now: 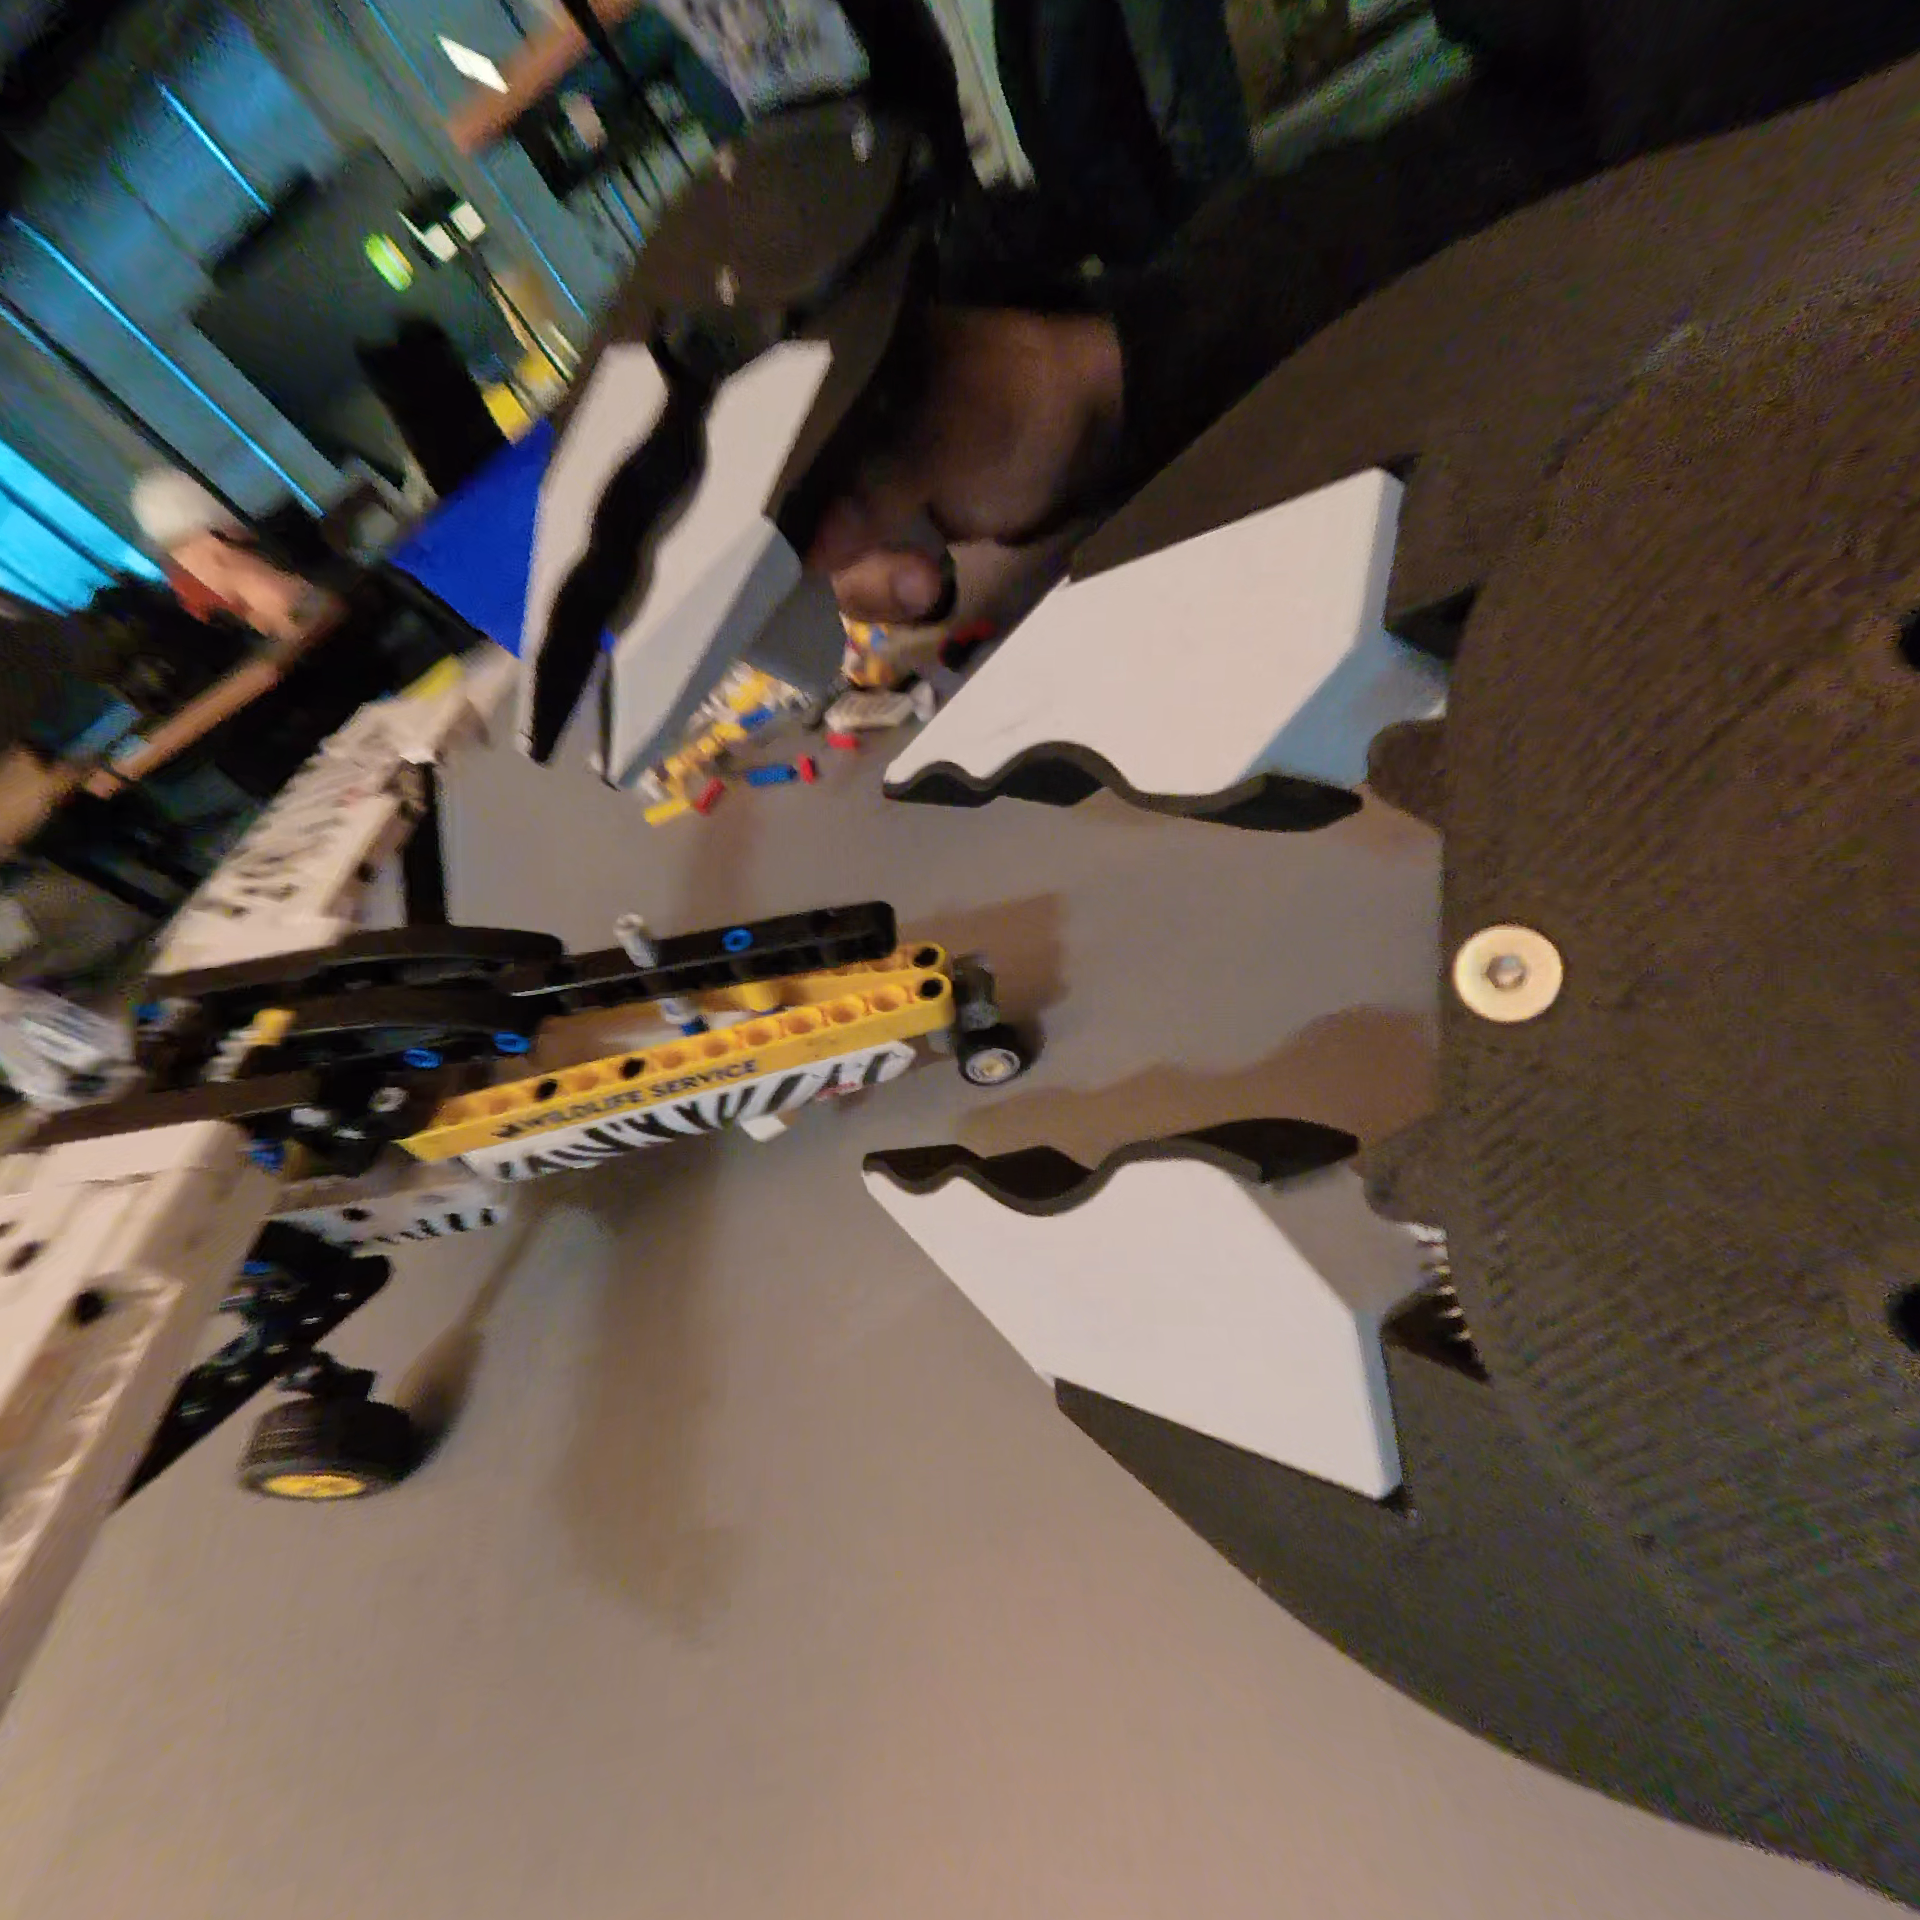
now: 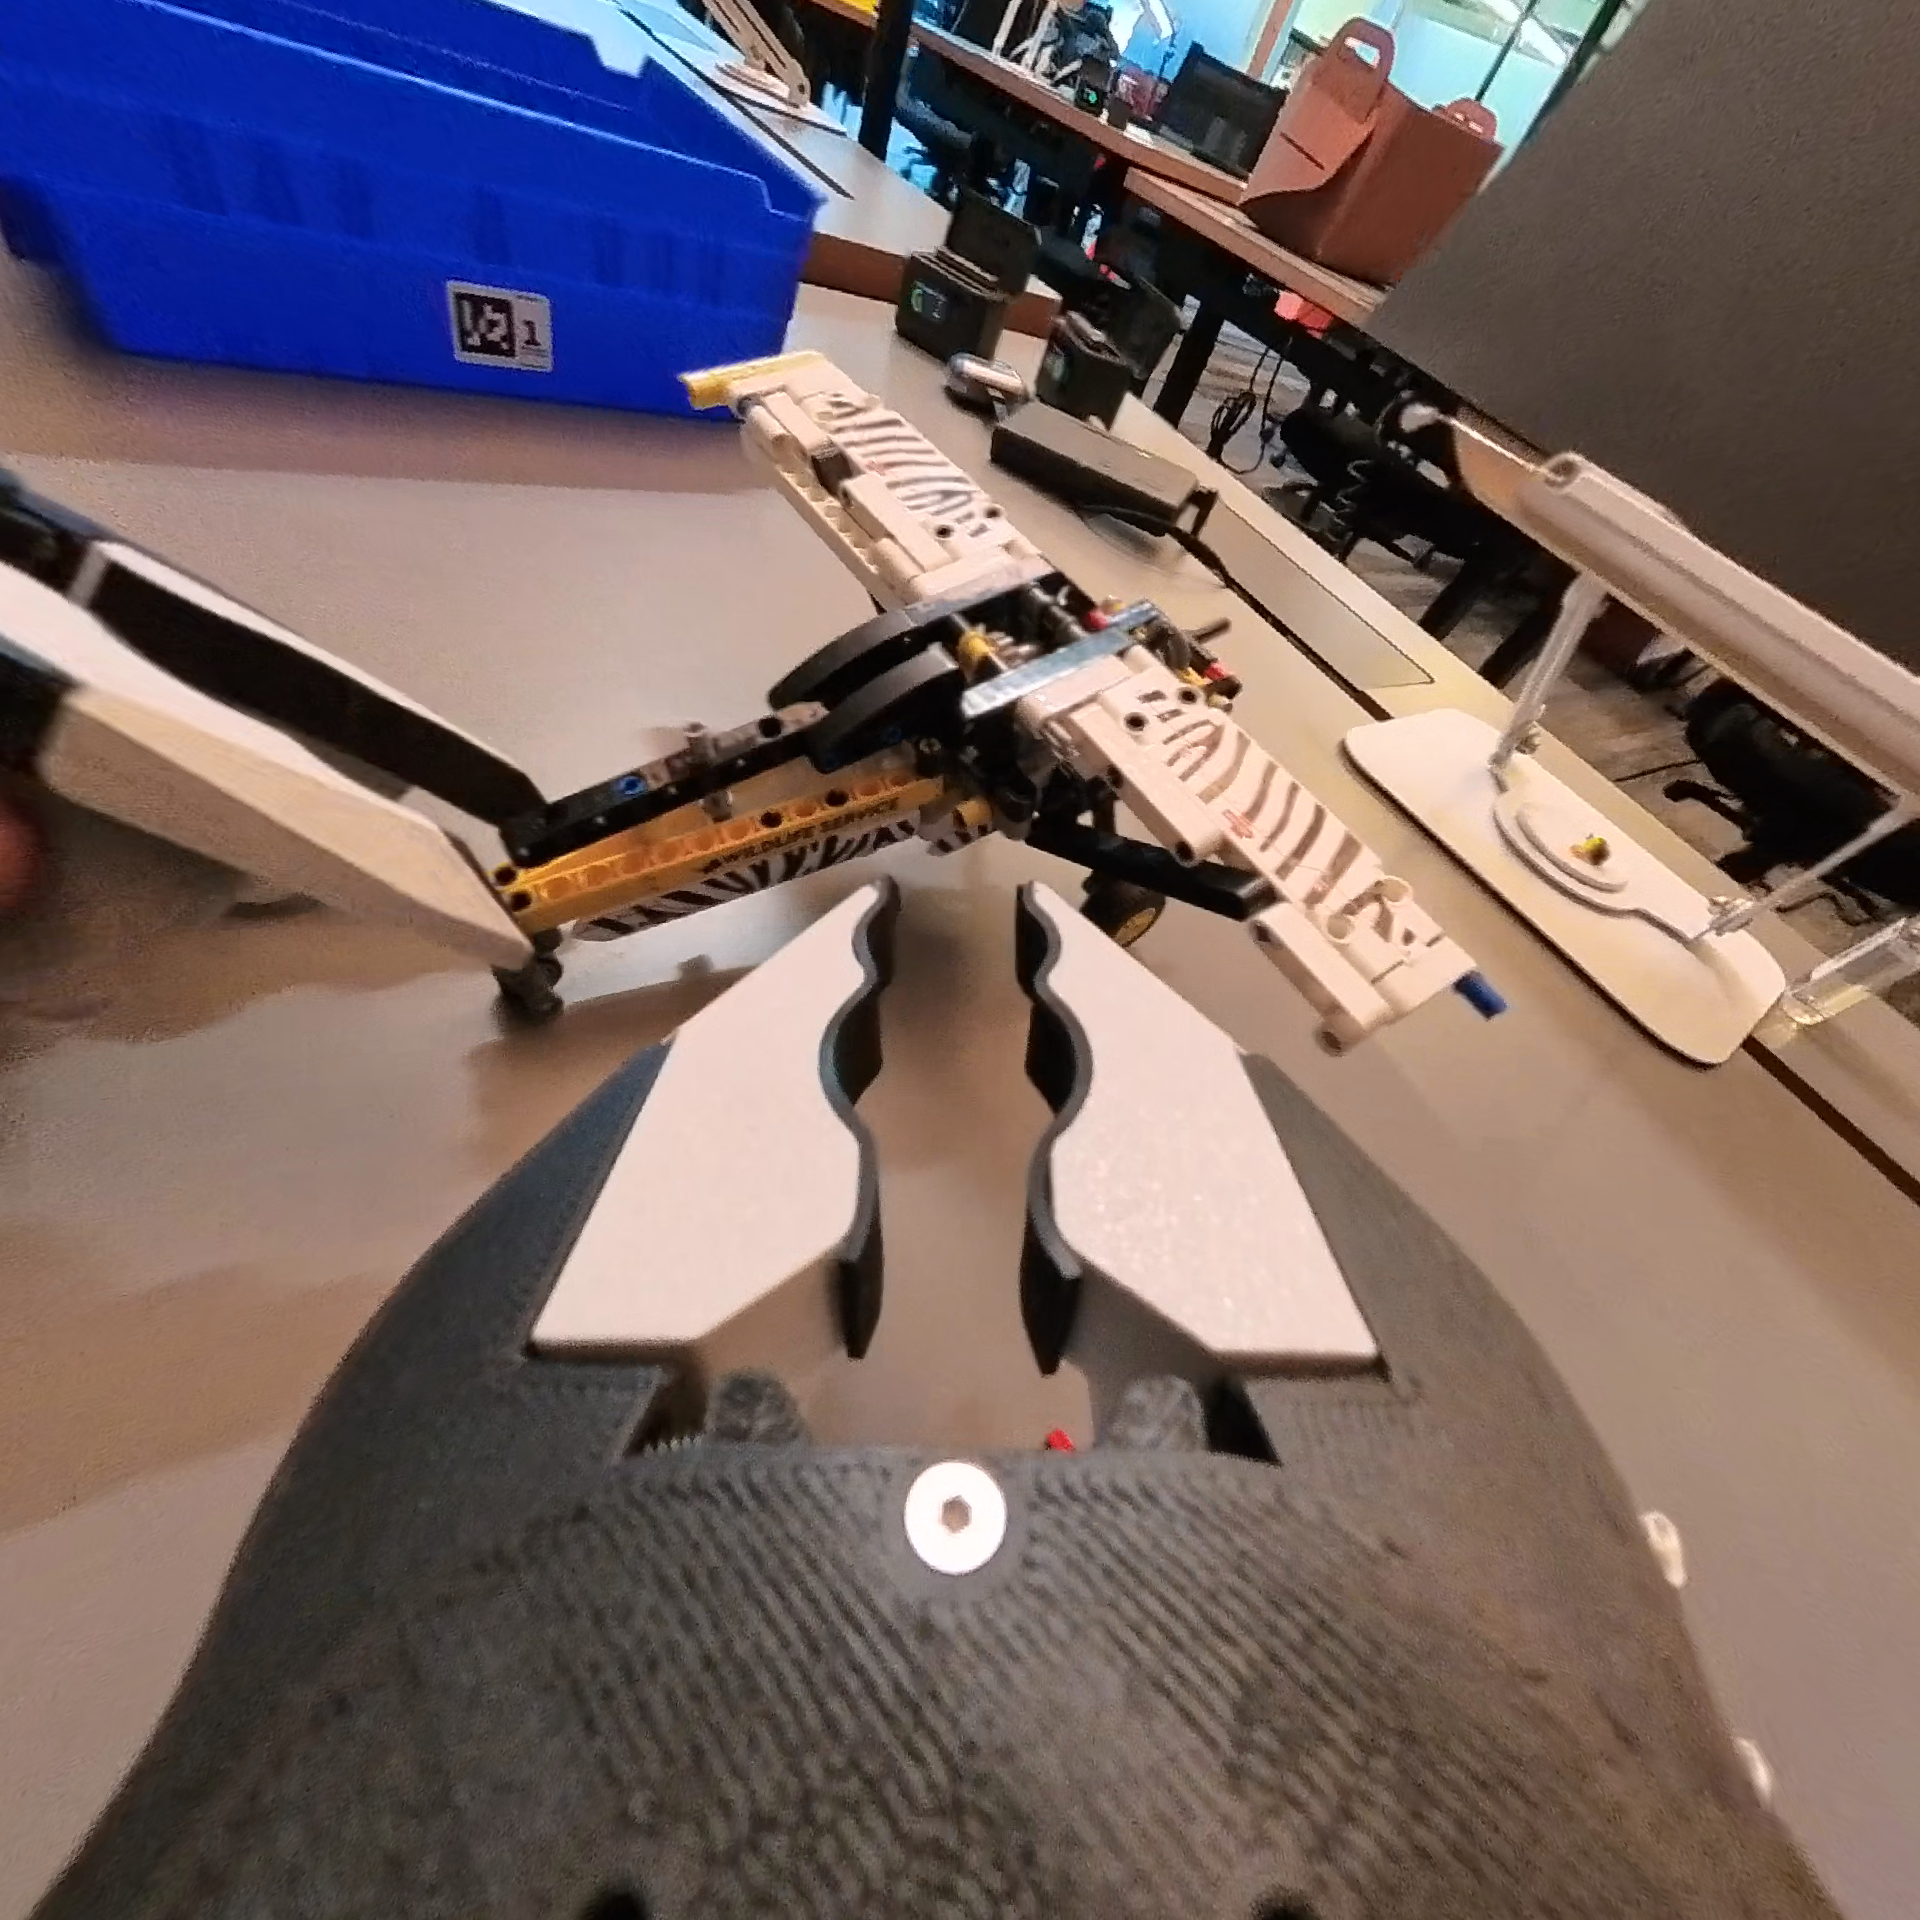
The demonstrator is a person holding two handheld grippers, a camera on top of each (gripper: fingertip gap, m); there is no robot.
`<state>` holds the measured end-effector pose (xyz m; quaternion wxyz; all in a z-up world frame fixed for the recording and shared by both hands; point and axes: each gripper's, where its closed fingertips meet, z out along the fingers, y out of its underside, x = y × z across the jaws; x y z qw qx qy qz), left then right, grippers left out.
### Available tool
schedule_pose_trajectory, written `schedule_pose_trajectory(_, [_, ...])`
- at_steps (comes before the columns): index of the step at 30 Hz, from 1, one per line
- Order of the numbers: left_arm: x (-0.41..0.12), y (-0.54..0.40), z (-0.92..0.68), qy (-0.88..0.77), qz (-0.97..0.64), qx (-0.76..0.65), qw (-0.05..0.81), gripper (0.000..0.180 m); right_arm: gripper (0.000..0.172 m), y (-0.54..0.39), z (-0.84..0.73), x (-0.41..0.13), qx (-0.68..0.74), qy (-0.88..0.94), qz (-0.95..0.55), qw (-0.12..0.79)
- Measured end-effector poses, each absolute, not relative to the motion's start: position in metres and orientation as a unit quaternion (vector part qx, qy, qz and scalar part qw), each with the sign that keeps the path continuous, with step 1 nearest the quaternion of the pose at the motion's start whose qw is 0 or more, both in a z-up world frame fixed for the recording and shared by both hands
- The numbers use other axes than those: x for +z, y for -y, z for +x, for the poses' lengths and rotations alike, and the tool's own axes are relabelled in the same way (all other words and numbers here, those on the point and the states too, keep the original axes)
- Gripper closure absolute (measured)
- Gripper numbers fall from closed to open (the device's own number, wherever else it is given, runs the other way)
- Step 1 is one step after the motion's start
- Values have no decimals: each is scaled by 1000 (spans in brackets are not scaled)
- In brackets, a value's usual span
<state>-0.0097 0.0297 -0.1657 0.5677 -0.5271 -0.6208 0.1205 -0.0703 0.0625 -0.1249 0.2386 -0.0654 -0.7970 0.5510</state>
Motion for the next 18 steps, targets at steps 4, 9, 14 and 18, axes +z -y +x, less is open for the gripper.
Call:
schedule_pose_trajectory(4, [-181, -33, -15, 631, -580, 130, 499, 141, 152, -59, -62, -125, 542, 797, -33, 265])
schedule_pose_trajectory(9, [-174, -28, -21, 612, -599, 143, 496, 160, 154, -62, -60, -124, 551, 794, -39, 255])
schedule_pose_trajectory(14, [-123, -26, -22, 582, -521, 91, 618, 156, 149, -56, -39, -108, 618, 766, -32, 174])
schedule_pose_trajectory(18, [-103, -26, -22, 570, -491, 45, 657, 156, 142, -51, -10, -89, 682, 727, -12, 84])
